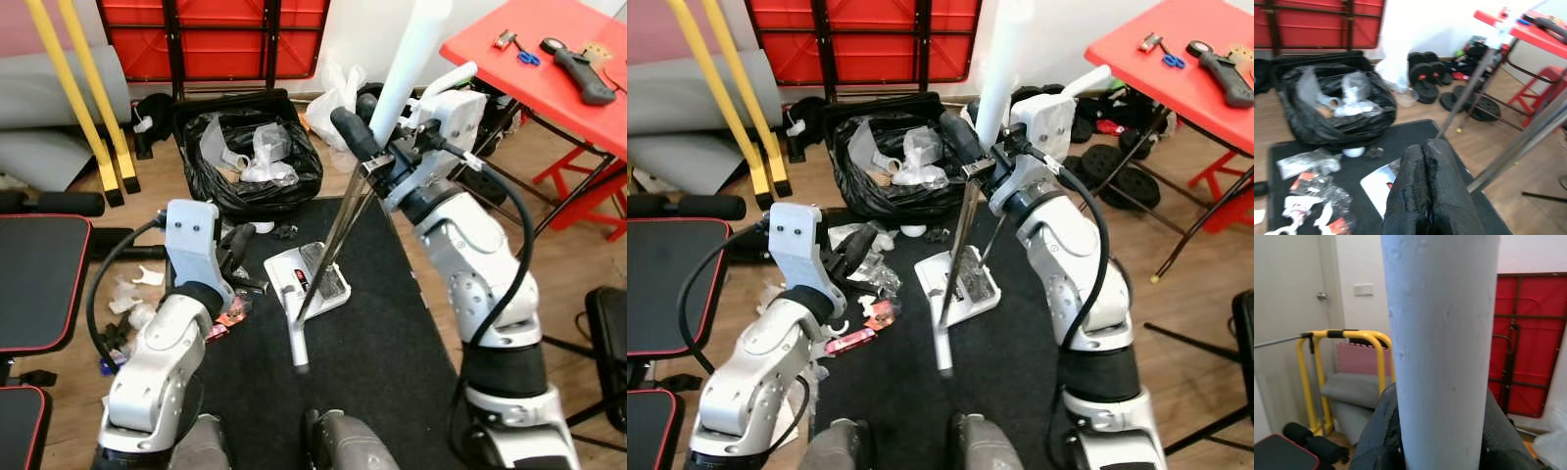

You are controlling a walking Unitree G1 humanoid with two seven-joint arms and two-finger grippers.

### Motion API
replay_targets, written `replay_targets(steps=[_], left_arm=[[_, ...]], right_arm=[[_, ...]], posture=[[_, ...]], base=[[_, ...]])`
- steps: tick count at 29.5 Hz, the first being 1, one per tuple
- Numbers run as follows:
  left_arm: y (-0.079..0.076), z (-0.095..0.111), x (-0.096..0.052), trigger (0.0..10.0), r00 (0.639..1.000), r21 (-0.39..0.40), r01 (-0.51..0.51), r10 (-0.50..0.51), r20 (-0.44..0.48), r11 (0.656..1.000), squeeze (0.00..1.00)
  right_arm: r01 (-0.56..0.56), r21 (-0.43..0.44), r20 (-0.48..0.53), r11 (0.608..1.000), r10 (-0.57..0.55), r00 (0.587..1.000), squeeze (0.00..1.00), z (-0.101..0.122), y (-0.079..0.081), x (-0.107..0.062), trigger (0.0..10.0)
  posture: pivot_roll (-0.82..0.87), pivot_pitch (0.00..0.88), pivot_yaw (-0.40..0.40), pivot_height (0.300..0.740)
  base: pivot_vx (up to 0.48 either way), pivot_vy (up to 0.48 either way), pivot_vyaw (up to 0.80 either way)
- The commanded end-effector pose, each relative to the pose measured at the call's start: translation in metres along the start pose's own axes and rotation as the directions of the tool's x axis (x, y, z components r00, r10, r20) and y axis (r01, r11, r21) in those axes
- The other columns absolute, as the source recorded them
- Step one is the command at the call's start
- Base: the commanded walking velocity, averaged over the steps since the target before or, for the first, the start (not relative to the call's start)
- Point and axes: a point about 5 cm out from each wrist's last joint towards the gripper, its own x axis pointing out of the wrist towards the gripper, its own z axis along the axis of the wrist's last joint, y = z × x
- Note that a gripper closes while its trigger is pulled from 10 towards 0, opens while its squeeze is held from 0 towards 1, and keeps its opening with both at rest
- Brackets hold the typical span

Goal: Sweep floor

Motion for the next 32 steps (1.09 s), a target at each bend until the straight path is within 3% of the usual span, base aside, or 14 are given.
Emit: replay_targets(steps=[1, 6, 8, 15, 19, 20, 24, 32], left_arm=[[0.008, -0.003, -0.005, 10.0, 0.998, 0.016, -0.056, 0.056, -0.011, 0.998, 0.0], [0.009, -0.004, -0.007, 10.0, 0.998, 0.022, -0.053, 0.053, -0.017, 0.998, 0.0], [0.008, -0.004, -0.007, 10.0, 0.998, 0.025, -0.052, 0.053, -0.018, 0.998, 0.0], [0.008, -0.004, -0.006, 10.0, 0.999, 0.024, -0.051, 0.051, -0.019, 0.998, 0.0], [0.007, -0.004, -0.007, 10.0, 0.999, 0.022, -0.049, 0.05, -0.019, 0.999, 0.0], [0.008, -0.004, -0.007, 10.0, 0.998, 0.021, -0.051, 0.051, -0.019, 0.998, 0.0], [0.008, -0.004, -0.007, 10.0, 0.998, 0.02, -0.054, 0.054, -0.02, 0.998, 0.0], [0.007, -0.003, -0.008, 10.0, 0.998, 0.017, -0.059, 0.059, -0.02, 0.998, 0.0]], right_arm=[[-0.013, 0.028, 0.058, 1.0, 0.012, 0.998, 0.0, 0.009, 0.003, 0.0, 10.0], [-0.03, 0.028, 0.012, 0.999, 0.029, 1.0, 0.0, 0.007, 0.002, 0.0, 10.0], [-0.037, 0.047, 0.048, 0.998, 0.035, 0.998, 0.0, 0.011, 0.003, 0.0, 10.0], [-0.076, 0.01, 0.03, 0.997, 0.076, 0.997, 0.0, 0.011, 0.009, -0.001, 10.0], [-0.088, 0.039, 0.042, 0.995, 0.087, 0.995, 0.0, 0.012, 0.01, -0.002, 10.0], [-0.144, 0.077, 0.031, 0.987, 0.142, 0.989, 0.0, 0.011, 0.014, -0.003, 10.0], [-0.175, 0.042, 0.016, 0.984, 0.174, 0.985, 0.0, 0.011, 0.018, -0.005, 10.0], [-0.162, 0.046, 0.031, 0.986, 0.16, 0.987, 0.0, 0.011, 0.019, -0.005, 10.0]], posture=[[-0.15, 0.217, -0.16, 0.74], [-0.14, 0.221, -0.159, 0.74], [-0.14, 0.224, -0.159, 0.74], [-0.15, 0.229, -0.158, 0.74], [-0.15, 0.233, -0.159, 0.74], [-0.15, 0.235, -0.159, 0.74], [-0.15, 0.238, -0.161, 0.74], [-0.15, 0.248, -0.163, 0.74]], base=[[0.364, 0.0, 0.0], [0.361, 0.0, 0.16], [0.36, 0.0, 0.8], [0.358, 0.0, 0.57], [0.354, 0.0, 0.0], [0.352, 0.0, 0.0], [0.35, 0.0, 0.6], [0.248, 0.0, 0.6]])
